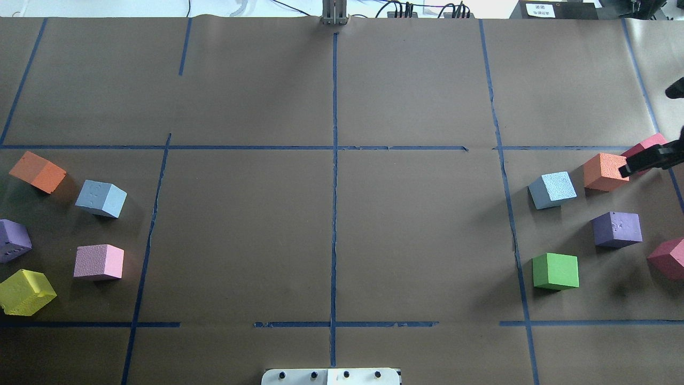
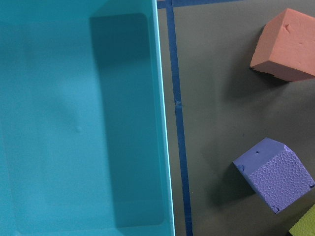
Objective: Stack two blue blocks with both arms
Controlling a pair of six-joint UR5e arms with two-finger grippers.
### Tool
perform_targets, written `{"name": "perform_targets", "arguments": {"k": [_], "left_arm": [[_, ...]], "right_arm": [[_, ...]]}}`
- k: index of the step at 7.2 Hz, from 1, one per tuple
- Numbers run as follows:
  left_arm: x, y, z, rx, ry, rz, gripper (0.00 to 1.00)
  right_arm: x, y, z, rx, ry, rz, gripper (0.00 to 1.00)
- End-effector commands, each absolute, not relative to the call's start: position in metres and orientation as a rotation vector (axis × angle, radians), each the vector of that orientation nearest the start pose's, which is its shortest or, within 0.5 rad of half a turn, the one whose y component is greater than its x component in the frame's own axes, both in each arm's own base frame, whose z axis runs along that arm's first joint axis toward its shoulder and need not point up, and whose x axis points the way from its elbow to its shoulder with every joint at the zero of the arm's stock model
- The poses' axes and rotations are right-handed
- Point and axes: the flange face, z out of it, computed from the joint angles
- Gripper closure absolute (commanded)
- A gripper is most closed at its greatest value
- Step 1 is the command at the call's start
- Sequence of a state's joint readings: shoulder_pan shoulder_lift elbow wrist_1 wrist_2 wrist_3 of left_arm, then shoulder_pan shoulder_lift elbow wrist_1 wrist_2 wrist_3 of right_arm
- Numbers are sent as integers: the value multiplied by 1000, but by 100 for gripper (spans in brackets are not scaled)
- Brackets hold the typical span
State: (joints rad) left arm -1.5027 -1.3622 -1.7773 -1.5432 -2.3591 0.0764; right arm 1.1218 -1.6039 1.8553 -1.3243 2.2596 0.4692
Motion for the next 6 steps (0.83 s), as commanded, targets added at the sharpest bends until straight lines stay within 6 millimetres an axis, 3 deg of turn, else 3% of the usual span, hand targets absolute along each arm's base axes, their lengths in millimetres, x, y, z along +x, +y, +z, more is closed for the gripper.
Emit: {"name": "perform_targets", "arguments": {"k": [1, 3, 4, 6], "left_arm": [[-35, -405, 651, -23, 789, 127, 0], [-35, -405, 650, -22, 789, 128, 0], [-34, -405, 650, -22, 789, 129, 0], [-35, -405, 650, -22, 789, 128, 0]], "right_arm": [[-211, -471, 494, 134, -777, -125, 0], [-256, -475, 499, 149, -755, -138, 0], [-267, -475, 506, 154, -774, -131, 0], [-275, -471, 503, 155, -784, -139, 0]]}}
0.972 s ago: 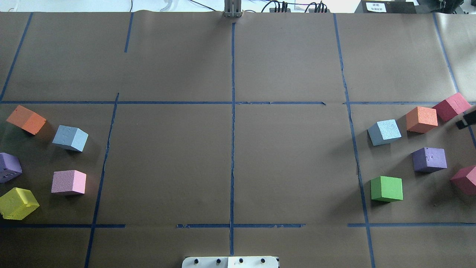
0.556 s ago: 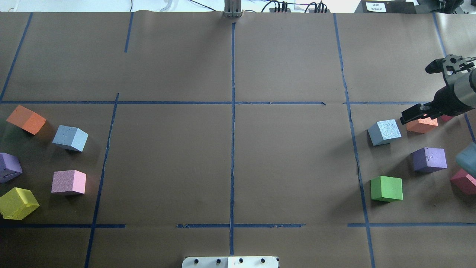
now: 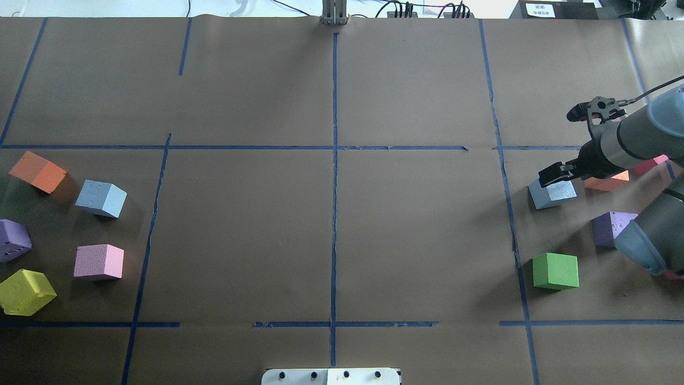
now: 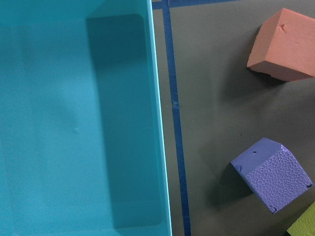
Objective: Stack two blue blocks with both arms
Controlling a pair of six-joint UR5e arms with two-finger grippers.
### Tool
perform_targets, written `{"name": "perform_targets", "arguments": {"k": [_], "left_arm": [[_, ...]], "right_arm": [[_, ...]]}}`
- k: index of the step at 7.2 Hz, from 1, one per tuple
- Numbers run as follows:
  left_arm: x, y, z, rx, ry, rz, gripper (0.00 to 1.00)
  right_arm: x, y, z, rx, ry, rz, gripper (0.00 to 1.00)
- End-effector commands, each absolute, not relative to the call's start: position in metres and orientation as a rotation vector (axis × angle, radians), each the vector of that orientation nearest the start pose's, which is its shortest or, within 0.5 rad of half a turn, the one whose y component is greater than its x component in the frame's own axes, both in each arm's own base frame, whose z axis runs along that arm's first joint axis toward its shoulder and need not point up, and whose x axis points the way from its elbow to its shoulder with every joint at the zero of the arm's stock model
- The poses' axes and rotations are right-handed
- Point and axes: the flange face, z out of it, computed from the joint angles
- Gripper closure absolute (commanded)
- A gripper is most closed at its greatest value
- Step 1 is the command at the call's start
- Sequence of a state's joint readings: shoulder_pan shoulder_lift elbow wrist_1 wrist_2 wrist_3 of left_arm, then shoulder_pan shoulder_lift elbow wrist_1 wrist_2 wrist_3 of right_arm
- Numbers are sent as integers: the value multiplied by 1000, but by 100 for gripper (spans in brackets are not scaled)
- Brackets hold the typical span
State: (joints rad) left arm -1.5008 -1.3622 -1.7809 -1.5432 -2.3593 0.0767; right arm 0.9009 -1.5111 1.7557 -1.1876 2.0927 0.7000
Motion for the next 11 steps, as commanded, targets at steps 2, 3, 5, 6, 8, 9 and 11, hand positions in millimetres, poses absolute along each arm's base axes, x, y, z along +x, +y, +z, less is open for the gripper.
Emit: {"name": "perform_targets", "arguments": {"k": [2, 3, 5, 6, 8, 9, 11], "left_arm": [[-34, -405, 650, -22, 789, 129, 0], [-34, -405, 651, -24, 789, 127, 0], [-34, -404, 653, -27, 789, 127, 0], [-34, -405, 652, -25, 789, 128, 0], [-34, -405, 651, -24, 789, 129, 0], [-34, -406, 650, -21, 789, 130, 0], [-34, -405, 650, -22, 789, 129, 0]], "right_arm": [[-291, -466, 524, 137, -740, -154, 0], [-300, -463, 531, 120, -731, -163, 2], [-310, -470, 529, 121, -731, -172, 86], [-313, -472, 517, 135, -748, -177, 97], [-393, -496, 409, 104, -815, -102, 98], [-452, -496, 339, 86, -823, -41, 97], [-575, -503, 210, 35, -852, 158, 96]]}}
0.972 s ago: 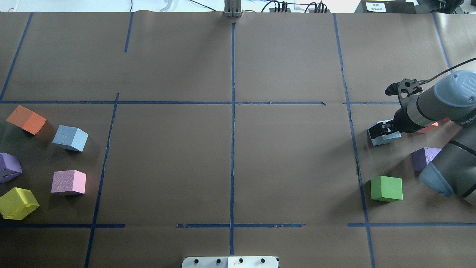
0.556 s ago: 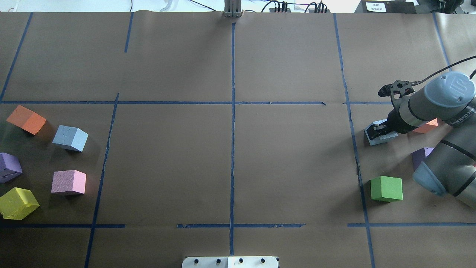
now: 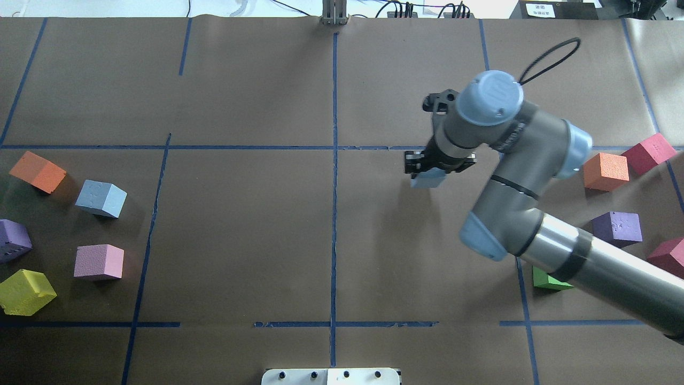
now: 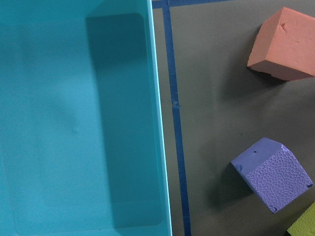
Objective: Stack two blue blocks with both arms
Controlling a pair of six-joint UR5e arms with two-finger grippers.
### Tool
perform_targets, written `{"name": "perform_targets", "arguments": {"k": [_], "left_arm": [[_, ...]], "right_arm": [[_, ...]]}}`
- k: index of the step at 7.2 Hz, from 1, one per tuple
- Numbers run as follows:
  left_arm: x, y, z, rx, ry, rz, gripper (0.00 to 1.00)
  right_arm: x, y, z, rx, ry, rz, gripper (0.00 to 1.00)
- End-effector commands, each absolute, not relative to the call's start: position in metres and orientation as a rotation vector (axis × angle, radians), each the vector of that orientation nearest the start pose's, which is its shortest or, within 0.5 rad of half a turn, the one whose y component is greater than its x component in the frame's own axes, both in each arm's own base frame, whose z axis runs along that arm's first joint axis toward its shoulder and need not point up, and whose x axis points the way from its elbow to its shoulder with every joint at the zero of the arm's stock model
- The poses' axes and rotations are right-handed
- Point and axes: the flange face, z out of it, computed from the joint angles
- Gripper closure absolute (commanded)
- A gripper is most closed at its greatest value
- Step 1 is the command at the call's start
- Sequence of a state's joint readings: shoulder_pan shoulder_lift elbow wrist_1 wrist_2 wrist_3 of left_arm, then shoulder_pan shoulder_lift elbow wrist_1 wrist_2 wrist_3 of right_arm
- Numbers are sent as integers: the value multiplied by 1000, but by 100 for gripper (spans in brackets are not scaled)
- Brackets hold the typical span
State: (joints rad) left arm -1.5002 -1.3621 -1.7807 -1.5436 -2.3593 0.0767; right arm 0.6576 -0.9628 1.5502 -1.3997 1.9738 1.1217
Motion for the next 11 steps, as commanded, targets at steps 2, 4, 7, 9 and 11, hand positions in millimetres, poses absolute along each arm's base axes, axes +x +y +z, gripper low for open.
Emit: {"name": "perform_targets", "arguments": {"k": [2, 4, 7, 9, 11], "left_arm": [[-34, -405, 651, -24, 789, 127, 0], [-34, -405, 651, -24, 789, 127, 0], [-34, -409, 637, 5, 783, 142, 0], [-30, -428, 621, 36, 785, 153, 0], [-24, -488, 570, 140, 788, 196, 0]], "right_arm": [[-635, -493, 174, 40, -822, 209, 94], [-653, -470, 180, 65, -802, 192, 15], [-641, -482, 172, 125, -806, 135, 0], [-572, -520, 146, 76, -828, 96, 0], [-453, -575, 187, 48, -779, -21, 0]]}}
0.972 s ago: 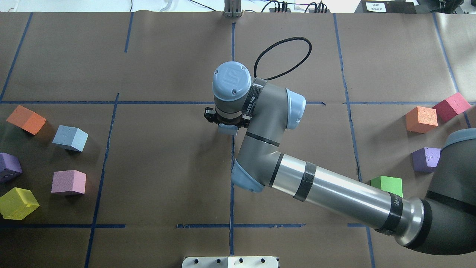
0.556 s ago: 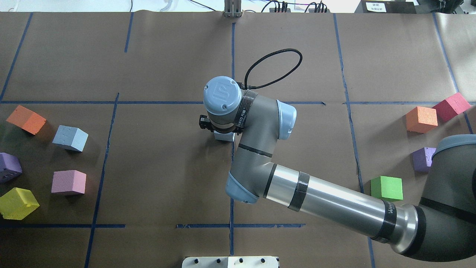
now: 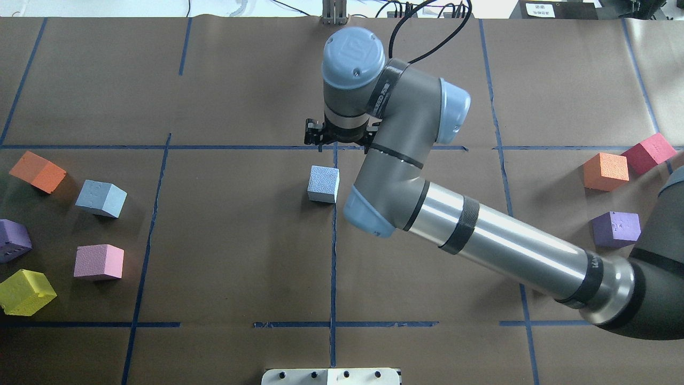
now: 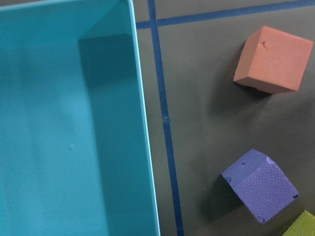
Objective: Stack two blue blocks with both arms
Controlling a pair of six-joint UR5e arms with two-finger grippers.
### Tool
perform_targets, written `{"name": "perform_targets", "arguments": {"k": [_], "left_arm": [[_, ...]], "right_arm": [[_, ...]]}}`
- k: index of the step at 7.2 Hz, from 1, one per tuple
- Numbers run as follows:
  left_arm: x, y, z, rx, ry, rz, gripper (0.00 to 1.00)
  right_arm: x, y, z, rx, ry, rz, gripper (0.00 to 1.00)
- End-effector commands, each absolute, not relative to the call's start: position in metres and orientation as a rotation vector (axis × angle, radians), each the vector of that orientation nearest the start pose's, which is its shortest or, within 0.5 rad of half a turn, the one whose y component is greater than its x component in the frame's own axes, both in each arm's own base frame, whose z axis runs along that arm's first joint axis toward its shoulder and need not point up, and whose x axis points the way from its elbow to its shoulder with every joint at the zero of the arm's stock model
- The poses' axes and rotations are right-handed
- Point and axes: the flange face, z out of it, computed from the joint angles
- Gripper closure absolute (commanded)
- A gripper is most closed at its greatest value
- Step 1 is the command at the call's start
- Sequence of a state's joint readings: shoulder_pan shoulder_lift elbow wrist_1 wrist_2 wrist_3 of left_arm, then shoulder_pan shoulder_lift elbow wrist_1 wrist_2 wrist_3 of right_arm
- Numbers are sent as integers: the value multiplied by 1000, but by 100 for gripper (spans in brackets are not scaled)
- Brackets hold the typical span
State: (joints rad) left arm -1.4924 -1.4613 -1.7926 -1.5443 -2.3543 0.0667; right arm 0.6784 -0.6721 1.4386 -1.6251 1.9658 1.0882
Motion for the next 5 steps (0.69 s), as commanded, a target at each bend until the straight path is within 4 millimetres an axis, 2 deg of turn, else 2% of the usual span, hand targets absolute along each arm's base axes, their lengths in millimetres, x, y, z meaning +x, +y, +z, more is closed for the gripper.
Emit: {"name": "perform_targets", "arguments": {"k": [1, 2, 3, 4, 5], "left_arm": [[-17, -501, 547, 174, 794, 212, 0], [-8, -503, 536, 151, 808, 139, 0], [42, -503, 509, 166, 853, 160, 0], [109, -495, 485, 206, 900, 247, 0], [174, -482, 480, 132, 906, 251, 0]], "right_arm": [[-378, -593, 240, 73, -786, -103, 0], [-306, -600, 296, 104, -765, -158, 0], [-245, -598, 343, 135, -748, -233, 0], [-187, -578, 402, 119, -760, -289, 0], [-134, -554, 456, 128, -746, -363, 0]]}}
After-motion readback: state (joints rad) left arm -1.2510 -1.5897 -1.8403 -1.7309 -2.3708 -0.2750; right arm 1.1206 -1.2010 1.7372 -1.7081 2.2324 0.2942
